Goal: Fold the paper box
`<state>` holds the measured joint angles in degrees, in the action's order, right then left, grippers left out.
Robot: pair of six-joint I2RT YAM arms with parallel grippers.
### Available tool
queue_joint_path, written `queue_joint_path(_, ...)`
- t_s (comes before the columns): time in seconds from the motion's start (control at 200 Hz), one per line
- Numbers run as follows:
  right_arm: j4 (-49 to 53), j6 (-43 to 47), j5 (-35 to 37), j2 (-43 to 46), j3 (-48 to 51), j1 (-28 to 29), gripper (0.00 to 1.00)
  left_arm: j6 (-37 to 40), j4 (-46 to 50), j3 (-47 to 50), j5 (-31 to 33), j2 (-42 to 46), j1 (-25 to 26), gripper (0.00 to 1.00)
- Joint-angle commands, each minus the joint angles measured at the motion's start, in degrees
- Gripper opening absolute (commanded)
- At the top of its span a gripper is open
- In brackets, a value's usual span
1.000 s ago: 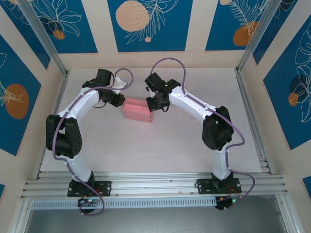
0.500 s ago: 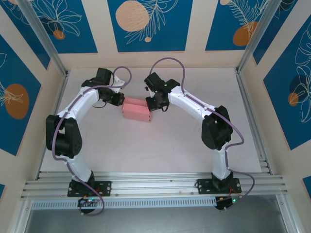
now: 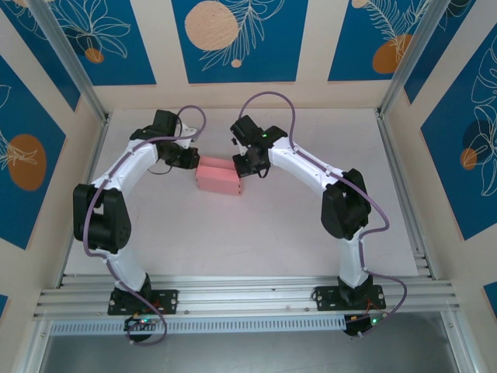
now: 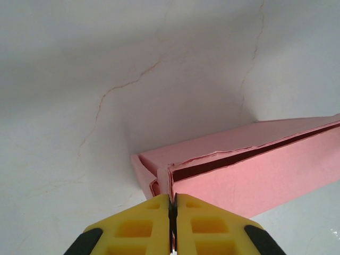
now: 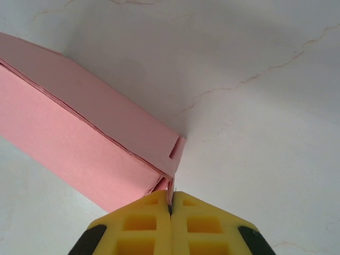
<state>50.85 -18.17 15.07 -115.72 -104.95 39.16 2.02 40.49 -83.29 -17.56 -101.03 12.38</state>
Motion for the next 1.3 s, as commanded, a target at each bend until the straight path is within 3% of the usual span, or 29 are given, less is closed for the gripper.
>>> queue_joint_path(0.0,1.93,0.34,-0.57,-1.96,-0.7,0.57,0.03,-0.79,-0.08,3.04,-2.29,0.97,-0.16,0.08)
queue_joint_path(0.3,2.14,-0.16,-1.04,-2.05,-1.14,0.57,0.03,-1.91,-3.73,7.87,-1.34,1.41,-0.17,0.03)
queue_joint_path(0.915,0.43,-10.21,-11.77,-2.13,-3.72,-0.33,0.05,-7.7,-14.32,15.46,5.7,6.01,1.8,0.0)
queue_joint_path(1.295,-0.7,-16.23,-8.43,-4.6,-3.42,-0.14,0.05,-17.45,-28.48,25.42,15.24,13.32,6.35,0.0)
